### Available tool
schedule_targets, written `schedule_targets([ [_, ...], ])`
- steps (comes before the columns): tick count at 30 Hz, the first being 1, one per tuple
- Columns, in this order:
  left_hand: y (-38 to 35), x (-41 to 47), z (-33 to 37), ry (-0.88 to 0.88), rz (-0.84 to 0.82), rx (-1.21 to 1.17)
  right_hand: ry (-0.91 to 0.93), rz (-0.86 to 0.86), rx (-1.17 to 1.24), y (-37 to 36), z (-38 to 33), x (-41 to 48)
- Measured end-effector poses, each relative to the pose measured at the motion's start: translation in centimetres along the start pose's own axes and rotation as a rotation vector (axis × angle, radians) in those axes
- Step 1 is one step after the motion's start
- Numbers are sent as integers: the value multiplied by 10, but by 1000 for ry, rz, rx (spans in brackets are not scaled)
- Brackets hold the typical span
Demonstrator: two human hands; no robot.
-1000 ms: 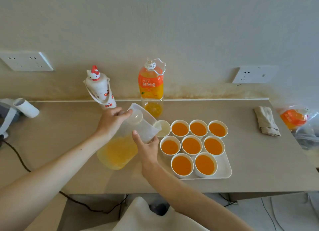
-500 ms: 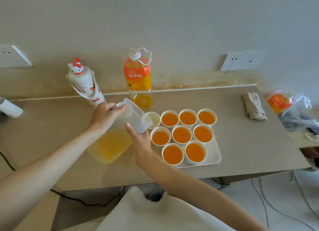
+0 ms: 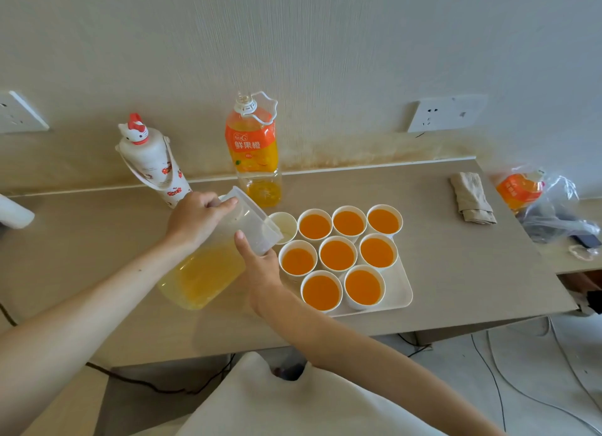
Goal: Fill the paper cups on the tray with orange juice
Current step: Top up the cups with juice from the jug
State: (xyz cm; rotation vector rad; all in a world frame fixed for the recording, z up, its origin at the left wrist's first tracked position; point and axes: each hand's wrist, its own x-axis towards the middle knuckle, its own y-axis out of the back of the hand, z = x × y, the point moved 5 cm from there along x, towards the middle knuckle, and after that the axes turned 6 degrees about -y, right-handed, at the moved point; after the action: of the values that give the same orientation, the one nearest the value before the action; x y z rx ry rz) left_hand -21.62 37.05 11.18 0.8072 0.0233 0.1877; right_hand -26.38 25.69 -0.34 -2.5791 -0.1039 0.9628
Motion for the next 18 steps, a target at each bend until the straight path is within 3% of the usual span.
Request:
schedule_targets([
  [18,0,6,13,-34,-45,140,-55,-26,85,-6,10,8],
])
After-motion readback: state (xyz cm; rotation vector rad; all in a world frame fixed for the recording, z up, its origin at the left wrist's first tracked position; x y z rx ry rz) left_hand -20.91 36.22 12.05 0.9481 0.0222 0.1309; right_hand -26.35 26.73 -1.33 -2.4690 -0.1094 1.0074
